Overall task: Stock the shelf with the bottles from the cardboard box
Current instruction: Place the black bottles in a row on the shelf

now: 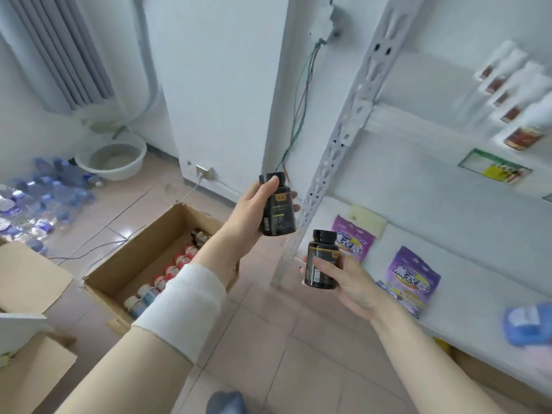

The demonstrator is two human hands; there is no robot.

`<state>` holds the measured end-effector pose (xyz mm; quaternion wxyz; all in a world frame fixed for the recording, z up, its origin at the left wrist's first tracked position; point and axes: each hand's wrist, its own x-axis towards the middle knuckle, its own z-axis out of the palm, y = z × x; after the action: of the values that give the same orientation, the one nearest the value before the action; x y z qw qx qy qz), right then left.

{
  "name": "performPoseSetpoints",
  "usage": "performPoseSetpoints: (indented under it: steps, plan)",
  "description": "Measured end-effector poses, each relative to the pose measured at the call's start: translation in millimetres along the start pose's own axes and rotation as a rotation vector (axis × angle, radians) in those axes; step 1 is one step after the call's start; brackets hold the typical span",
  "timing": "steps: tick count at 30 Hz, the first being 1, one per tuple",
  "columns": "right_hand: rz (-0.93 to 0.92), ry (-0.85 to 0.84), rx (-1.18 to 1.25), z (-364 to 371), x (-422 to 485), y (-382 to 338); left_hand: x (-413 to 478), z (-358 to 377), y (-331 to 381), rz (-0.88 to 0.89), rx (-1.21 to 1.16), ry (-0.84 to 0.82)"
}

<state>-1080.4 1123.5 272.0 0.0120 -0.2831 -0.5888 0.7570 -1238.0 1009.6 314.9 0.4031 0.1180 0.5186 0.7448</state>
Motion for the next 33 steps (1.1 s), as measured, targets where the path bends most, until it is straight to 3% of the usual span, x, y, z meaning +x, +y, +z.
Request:
performPoseSetpoints:
  steps: [10, 19, 33]
  plan:
    - [-0.144, 0.157, 0.173, -176, -194, -27, -57, 259, -55, -0.037, 0.091, -0.318]
    - [-0.371, 0.347, 0.165, -297, -328, -65, -91, 449, -73, 0.027, 0.248, -0.550]
    - [-0.551, 0.529, -0.035, -440, -320, -207, 23, 612, -22, 0.173, 0.364, -0.713]
